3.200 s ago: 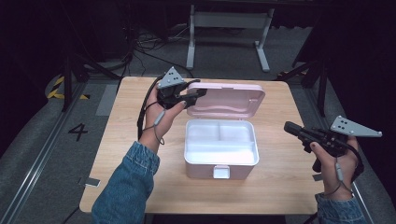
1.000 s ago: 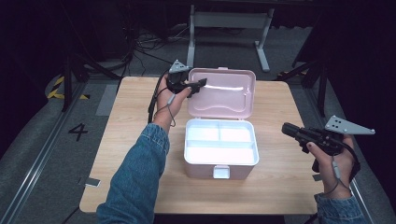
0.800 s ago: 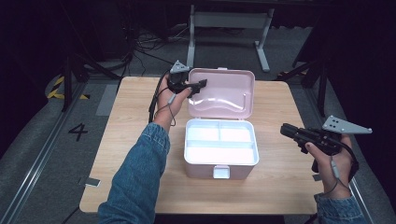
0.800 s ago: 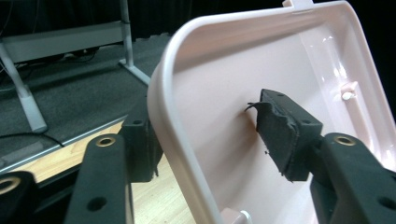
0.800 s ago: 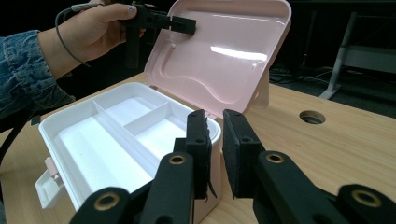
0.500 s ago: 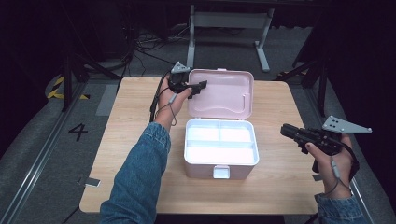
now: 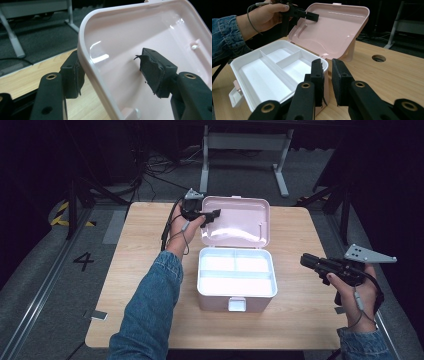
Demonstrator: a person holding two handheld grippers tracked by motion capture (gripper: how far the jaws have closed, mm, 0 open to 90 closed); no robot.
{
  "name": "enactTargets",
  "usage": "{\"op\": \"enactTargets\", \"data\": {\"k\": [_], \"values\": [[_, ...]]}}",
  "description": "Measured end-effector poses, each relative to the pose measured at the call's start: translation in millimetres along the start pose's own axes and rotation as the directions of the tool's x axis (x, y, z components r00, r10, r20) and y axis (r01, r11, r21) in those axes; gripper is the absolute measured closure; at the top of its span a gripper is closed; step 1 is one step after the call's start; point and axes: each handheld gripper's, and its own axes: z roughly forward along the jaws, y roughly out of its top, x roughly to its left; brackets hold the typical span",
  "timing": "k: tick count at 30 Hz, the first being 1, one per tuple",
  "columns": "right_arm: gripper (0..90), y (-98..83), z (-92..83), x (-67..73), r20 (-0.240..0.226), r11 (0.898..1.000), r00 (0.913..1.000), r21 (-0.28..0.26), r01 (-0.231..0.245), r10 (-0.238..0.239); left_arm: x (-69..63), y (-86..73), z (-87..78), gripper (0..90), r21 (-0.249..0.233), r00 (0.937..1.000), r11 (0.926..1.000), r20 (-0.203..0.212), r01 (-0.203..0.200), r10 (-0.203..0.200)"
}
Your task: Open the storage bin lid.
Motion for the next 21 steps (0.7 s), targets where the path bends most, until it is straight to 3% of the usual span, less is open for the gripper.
{"op": "enactTargets", "data": {"k": [9, 18, 21], "values": [[80.2, -1.1, 3.4, 1.0, -0.006, 1.000, 1.0000, 0.016, 0.001, -0.001, 2.7, -5.7, 2.9, 39.3, 0.060, 0.9997, 0.9981, -0.020, 0.014, -0.012], [79.6, -2.1, 4.7, 0.5, -0.009, 1.000, 1.0000, 0.019, -0.004, 0.004, 3.2, -8.6, 4.9, 38.8, 0.133, 0.9986, 0.9906, -0.046, 0.032, -0.026], [79.2, -2.1, 4.8, 0.1, -0.008, 1.000, 1.0000, 0.019, -0.004, 0.004, 2.8, -9.4, 4.6, 35.9, 0.108, 0.9982, 0.9938, -0.056, 0.027, -0.021]]}}
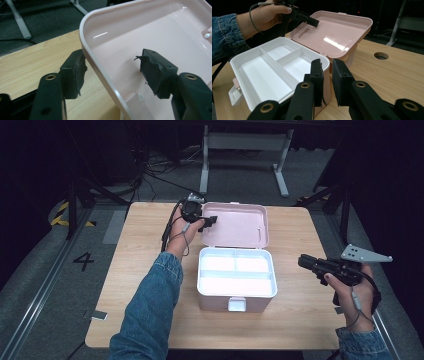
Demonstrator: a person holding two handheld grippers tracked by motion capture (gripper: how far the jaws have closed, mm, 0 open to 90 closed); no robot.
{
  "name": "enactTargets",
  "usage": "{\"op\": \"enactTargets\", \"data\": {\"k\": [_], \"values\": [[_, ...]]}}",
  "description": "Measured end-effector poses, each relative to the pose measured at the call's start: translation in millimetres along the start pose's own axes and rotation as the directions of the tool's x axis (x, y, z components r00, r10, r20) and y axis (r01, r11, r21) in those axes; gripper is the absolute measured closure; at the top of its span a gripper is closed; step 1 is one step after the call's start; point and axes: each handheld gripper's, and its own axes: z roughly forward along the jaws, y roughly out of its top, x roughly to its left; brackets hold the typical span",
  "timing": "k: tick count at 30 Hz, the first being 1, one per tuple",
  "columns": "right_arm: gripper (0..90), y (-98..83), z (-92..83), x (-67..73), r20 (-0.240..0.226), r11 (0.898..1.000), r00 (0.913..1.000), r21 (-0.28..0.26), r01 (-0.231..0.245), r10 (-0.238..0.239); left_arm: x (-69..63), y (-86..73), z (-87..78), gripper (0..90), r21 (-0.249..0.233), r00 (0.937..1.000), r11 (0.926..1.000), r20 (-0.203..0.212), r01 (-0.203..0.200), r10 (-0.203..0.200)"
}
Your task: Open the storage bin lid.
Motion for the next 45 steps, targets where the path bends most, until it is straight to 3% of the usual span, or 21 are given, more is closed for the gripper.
{"op": "enactTargets", "data": {"k": [4, 10, 14, 19, 25, 30, 34, 38, 45], "values": [[78.0, 0.4, 0.8, -0.5, -0.001, 1.000, 1.0000, -0.002, -0.008, 0.008, -0.1, 0.4, -4.7, 31.3, -0.036, 1.0000, 0.9993, 0.000, 0.008, -0.008], [74.7, 2.1, 7.5, -3.7, -0.006, 1.000, 0.9999, 0.002, -0.013, 0.013, -9.7, 7.0, -24.9, 28.7, -0.083, 0.9995, 0.9961, 0.003, -0.030, 0.030], [67.8, 5.6, 13.9, -7.9, -0.002, 1.000, 0.9999, 0.005, -0.015, 0.015, -21.2, 11.2, -50.4, 28.3, -0.127, 0.9966, 0.9891, 0.022, -0.076, 0.079], [59.0, 8.8, 24.1, -16.6, 0.011, 0.998, 0.9996, 0.051, -0.025, 0.024, -33.2, 11.4, -85.2, 27.1, -0.149, 0.9929, 0.9827, 0.028, -0.110, 0.116], [57.0, 10.2, 34.1, -28.1, 0.016, 0.995, 0.9990, 0.090, -0.043, 0.041, -47.7, 1.8, -128.4, 27.3, -0.204, 0.9881, 0.9672, -0.005, -0.152, 0.154], [54.1, 7.8, 37.5, -35.6, 0.031, 0.990, 0.9982, 0.128, -0.055, 0.051, -55.6, -16.3, -159.4, 26.8, -0.156, 0.9858, 0.9736, -0.006, -0.167, 0.168], [53.5, 5.1, 36.8, -37.3, 0.036, 0.988, 0.9979, 0.146, -0.058, 0.053, -54.5, -27.4, -172.4, 26.6, -0.140, 0.9858, 0.9759, -0.014, -0.168, 0.167], [53.1, 1.1, 34.0, -40.6, 0.048, 0.985, 0.9973, 0.162, -0.063, 0.056, -51.3, -40.5, -191.4, 26.6, -0.166, 0.9844, 0.9707, -0.060, -0.173, 0.166], [53.0, -4.9, 28.2, -44.5, 0.067, 0.981, 0.9960, 0.182, -0.071, 0.059, -44.1, -66.6, -207.5, 26.2, -0.141, 0.9851, 0.9776, -0.095, -0.156, 0.143]]}}
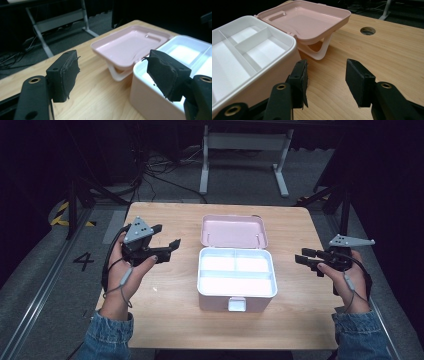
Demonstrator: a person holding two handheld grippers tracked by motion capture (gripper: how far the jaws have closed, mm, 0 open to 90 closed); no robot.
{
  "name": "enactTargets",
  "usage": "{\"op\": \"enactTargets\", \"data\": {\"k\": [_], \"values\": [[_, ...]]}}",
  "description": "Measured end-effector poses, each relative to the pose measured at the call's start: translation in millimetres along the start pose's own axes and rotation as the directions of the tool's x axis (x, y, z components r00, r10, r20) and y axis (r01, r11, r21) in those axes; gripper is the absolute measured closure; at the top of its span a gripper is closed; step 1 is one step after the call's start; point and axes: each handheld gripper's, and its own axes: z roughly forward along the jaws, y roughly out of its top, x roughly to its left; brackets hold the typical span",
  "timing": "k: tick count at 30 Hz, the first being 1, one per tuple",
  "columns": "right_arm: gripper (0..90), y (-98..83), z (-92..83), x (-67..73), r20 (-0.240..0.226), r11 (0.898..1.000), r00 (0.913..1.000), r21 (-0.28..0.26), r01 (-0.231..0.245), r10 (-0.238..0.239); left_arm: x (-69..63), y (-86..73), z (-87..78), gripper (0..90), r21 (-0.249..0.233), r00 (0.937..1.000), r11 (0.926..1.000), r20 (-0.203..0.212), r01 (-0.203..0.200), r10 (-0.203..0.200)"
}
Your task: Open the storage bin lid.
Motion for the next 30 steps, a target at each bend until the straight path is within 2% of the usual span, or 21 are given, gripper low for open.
{"op": "enactTargets", "data": {"k": [2, 4, 7, 10, 12, 14, 16, 22, 24, 25, 26, 27, 28, 30], "values": [[52.8, -2.3, -1.7, -2.1, 0.006, 1.000, 1.0000, 0.008, 0.000, 0.000, 3.0, -9.7, -1.0, 26.1, 0.028, 0.9999, 0.9995, -0.006, 0.014, -0.014], [52.7, -3.8, -2.2, -3.1, 0.014, 1.000, 0.9999, 0.013, 0.001, -0.001, 5.2, -19.2, -2.1, 26.2, 0.038, 0.9993, 0.9990, -0.030, 0.023, -0.022], [52.7, -6.3, -2.2, -3.7, 0.023, 0.999, 0.9996, 0.035, 0.018, -0.019, 7.0, -27.5, -2.8, 27.0, 0.062, 0.9970, 0.9980, -0.078, 0.008, -0.003], [52.7, -7.7, -3.4, -3.4, 0.041, 0.998, 0.9984, 0.054, 0.036, -0.038, 7.7, -34.2, -2.6, 27.0, 0.083, 0.9962, 0.9964, -0.087, 0.019, -0.012], [52.2, -8.5, -4.8, -4.0, 0.054, 0.997, 0.9974, 0.059, 0.043, -0.047, 10.4, -40.4, -0.8, 26.6, 0.131, 0.9955, 0.9912, -0.095, 0.018, -0.005], [51.8, -9.8, -5.4, -4.6, 0.064, 0.997, 0.9967, 0.065, 0.046, -0.050, 13.7, -47.4, 1.2, 26.5, 0.170, 0.9934, 0.9851, -0.115, 0.026, -0.006], [51.4, -11.4, -5.3, -5.4, 0.066, 0.996, 0.9964, 0.077, 0.047, -0.052, 18.0, -54.3, 3.7, 26.5, 0.204, 0.9931, 0.9781, -0.115, 0.044, -0.021], [50.3, -18.0, 0.0, -10.8, 0.070, 0.994, 0.9968, 0.103, 0.033, -0.040, 31.3, -72.3, 10.3, 26.4, 0.266, 0.9875, 0.9589, -0.145, 0.098, -0.061], [50.0, -19.5, 1.4, -12.3, 0.072, 0.994, 0.9967, 0.107, 0.030, -0.038, 34.4, -78.1, 14.5, 25.8, 0.310, 0.9873, 0.9434, -0.138, 0.118, -0.078], [50.0, -20.4, 1.8, -12.8, 0.073, 0.994, 0.9967, 0.110, 0.027, -0.035, 34.6, -81.0, 17.3, 25.9, 0.339, 0.9875, 0.9326, -0.134, 0.125, -0.084], [50.0, -20.4, 1.8, -12.8, 0.073, 0.994, 0.9967, 0.110, 0.027, -0.035, 34.6, -81.0, 17.3, 26.2, 0.339, 0.9875, 0.9326, -0.134, 0.125, -0.084], [49.8, -22.5, 3.0, -14.0, 0.073, 0.993, 0.9969, 0.118, 0.020, -0.029, 35.1, -83.0, 20.1, 26.2, 0.355, 0.9878, 0.9275, -0.138, 0.117, -0.072], [49.8, -23.0, 3.3, -14.4, 0.073, 0.993, 0.9969, 0.118, 0.019, -0.028, 33.9, -85.2, 23.2, 26.2, 0.365, 0.9879, 0.9226, -0.132, 0.125, -0.082], [49.8, -23.2, 3.4, -14.9, 0.074, 0.993, 0.9969, 0.119, 0.019, -0.027, 33.3, -85.9, 24.0, 26.2, 0.366, 0.9881, 0.9220, -0.129, 0.126, -0.084]]}}
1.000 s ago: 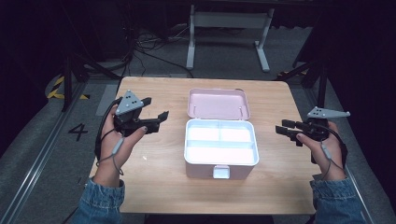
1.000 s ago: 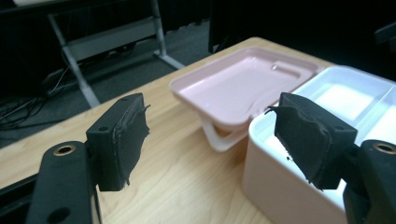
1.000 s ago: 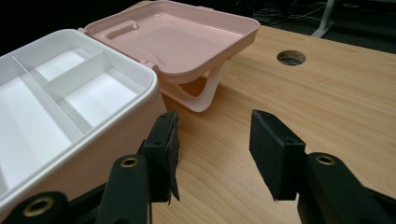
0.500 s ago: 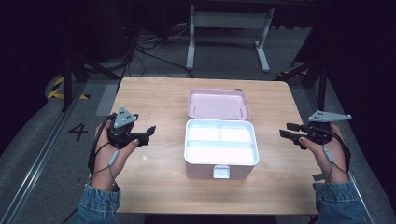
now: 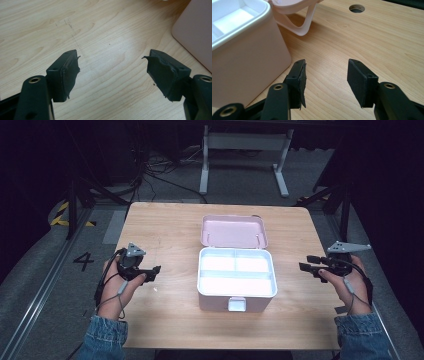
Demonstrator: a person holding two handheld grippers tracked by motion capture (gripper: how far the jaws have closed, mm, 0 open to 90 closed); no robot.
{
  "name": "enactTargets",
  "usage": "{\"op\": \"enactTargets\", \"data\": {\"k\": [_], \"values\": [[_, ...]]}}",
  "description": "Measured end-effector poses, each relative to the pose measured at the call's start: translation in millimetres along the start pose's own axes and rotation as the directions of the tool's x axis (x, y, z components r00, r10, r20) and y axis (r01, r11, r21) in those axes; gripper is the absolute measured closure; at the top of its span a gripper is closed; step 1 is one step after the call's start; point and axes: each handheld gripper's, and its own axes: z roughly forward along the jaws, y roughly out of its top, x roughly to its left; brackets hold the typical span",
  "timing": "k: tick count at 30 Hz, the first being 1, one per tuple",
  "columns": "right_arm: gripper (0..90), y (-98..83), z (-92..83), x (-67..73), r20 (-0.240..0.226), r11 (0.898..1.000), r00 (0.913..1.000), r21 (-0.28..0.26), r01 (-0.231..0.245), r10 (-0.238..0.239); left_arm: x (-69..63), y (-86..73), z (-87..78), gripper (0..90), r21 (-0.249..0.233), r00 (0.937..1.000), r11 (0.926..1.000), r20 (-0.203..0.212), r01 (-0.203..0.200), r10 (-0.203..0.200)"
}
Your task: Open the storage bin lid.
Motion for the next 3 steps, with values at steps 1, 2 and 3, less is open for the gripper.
{"op": "enactTargets", "data": {"k": [1, 2, 3], "values": [[49.5, 0.0, 0.0, -0.5, 0.001, 1.000, 1.0000, 0.000, -0.001, 0.001, -0.1, 0.1, 0.2, 26.2, -0.002, 1.0000, 1.0000, 0.005, -0.006, 0.006], [48.0, 0.5, 0.1, -1.0, 0.000, 1.000, 1.0000, -0.009, -0.009, 0.009, -0.3, 0.6, -1.0, 26.2, -0.013, 0.9999, 0.9998, 0.004, -0.012, 0.012], [48.0, 0.5, 0.1, -1.0, 0.000, 1.000, 1.0000, -0.009, -0.009, 0.009, -0.3, 0.6, -1.0, 26.2, -0.013, 0.9999, 0.9998, 0.004, -0.012, 0.012]]}}
